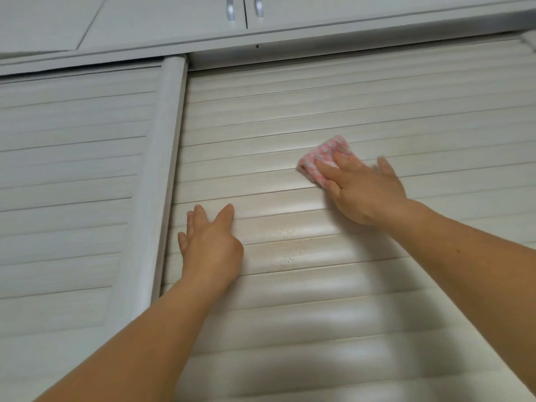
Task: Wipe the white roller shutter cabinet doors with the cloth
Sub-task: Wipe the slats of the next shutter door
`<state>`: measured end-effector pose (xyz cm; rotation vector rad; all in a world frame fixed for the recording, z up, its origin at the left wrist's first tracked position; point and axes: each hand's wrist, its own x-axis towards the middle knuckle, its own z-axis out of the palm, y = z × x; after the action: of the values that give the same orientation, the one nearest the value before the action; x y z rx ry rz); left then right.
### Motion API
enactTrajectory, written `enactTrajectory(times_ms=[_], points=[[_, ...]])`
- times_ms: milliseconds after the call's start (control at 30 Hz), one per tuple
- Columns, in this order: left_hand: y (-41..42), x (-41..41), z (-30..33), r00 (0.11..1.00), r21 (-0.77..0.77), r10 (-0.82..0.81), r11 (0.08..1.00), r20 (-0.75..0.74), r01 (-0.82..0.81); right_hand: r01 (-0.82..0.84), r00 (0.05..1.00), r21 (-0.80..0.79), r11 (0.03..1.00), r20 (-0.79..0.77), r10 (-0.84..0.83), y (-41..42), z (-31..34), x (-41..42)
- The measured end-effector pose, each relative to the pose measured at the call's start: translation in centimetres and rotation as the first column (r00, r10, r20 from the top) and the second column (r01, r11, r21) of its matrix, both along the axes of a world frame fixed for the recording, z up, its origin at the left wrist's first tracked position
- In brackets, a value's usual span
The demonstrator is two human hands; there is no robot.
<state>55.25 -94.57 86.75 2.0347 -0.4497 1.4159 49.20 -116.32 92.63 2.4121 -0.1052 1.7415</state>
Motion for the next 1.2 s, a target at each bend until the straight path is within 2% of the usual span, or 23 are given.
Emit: enactTrajectory(times_ms=[133, 233, 300, 533, 667, 733, 933, 1033, 1100, 1200], points=[[0.1, 0.4, 0.1, 0.998, 0.063, 0.054, 0.997, 0.015, -0.054, 0.09, 0.994, 0.201, 0.976, 0.044, -0.101, -0.6, -0.4, 0.1], [0.1, 0.8, 0.0, 0.997, 0.096, 0.081, 0.992, 0.02, -0.082, 0.08, 0.995, 0.296, 0.952, 0.035, -0.095, 1.7, -0.8, 0.7], [0.2, 1.0, 0.1, 0.996, 0.101, 0.086, 0.991, 0.024, -0.088, 0.063, 0.997, 0.283, 0.957, 0.033, -0.075, 3.5, -1.2, 1.0], [0.1, 1.2, 0.3, 0.996, 0.073, 0.083, 0.994, 0.031, -0.085, -0.035, 0.999, 0.021, 0.999, -0.039, 0.036, 8.6, -1.7, 2.5], [0.1, 1.4, 0.1, 0.993, 0.066, 0.096, 0.993, 0.065, -0.1, -0.019, 1.0, -0.086, 0.996, -0.025, 0.017, 7.0, -1.0, 2.5], [0.1, 1.5, 0.1, 0.991, 0.064, 0.112, 0.991, 0.077, -0.117, 0.0, 1.0, -0.058, 0.998, 0.012, 0.001, 4.6, -0.2, 1.9], [-1.2, 0.4, 0.7, 0.977, -0.008, 0.208, 0.978, 0.049, -0.208, 0.118, 0.987, 0.158, 0.98, 0.088, -0.133, -3.5, -0.2, -0.3], [-3.2, -0.6, 1.4, 0.974, -0.041, 0.21, 0.977, 0.088, -0.207, 0.134, 0.981, 0.272, 0.953, 0.1, -0.167, -4.0, -0.7, -0.6], [-5.4, -1.3, 2.1, 0.973, 0.029, 0.158, 0.986, 0.166, -0.165, 0.091, 0.991, 0.295, 0.951, 0.07, -0.117, -2.8, -0.5, -0.4], [-10.0, -2.7, 3.5, 0.979, 0.186, 0.035, 0.98, 0.203, -0.074, 0.03, 0.996, 0.18, 0.983, 0.073, -0.044, -3.2, -0.2, -0.1]])
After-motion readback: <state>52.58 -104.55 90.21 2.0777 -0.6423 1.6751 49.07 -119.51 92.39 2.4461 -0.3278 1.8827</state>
